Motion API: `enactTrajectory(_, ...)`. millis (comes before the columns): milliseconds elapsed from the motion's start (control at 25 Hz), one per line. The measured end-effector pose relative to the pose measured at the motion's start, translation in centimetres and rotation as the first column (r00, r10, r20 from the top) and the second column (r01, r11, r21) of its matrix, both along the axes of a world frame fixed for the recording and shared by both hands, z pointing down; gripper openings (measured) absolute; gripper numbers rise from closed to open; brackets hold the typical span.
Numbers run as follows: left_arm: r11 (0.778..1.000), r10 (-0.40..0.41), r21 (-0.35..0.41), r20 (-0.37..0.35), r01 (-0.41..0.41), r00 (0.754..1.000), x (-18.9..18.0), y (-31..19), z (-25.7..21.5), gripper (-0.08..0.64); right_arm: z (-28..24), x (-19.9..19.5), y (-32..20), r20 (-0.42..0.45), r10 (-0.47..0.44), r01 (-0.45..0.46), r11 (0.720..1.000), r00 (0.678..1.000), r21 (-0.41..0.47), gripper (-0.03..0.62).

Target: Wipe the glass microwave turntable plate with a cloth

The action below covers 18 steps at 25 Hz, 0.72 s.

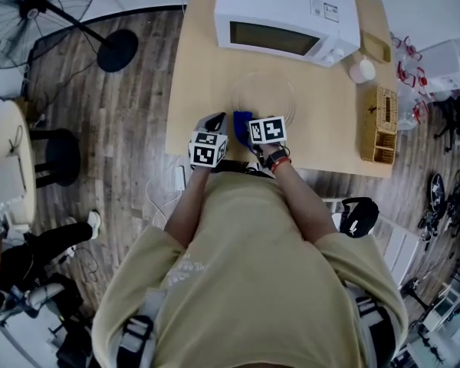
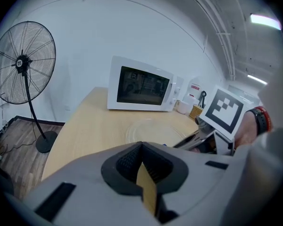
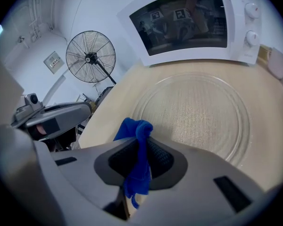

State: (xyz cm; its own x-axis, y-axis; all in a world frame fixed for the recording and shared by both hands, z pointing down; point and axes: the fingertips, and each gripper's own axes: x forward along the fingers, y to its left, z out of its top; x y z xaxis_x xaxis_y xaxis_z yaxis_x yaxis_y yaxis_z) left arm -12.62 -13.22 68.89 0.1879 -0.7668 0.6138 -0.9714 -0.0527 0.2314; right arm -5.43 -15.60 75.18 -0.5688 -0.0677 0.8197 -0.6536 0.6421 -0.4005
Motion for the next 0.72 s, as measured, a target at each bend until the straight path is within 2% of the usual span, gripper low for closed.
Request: enactTrajectory(720, 0.996, 0.091, 0.003, -0.012, -0.091, 0.996, 4.3, -2.6, 0.3, 0.018, 0.0, 4.5, -0.8, -0.005, 0.052, -0.052, 0.999, 0.999, -0.016, 0.072)
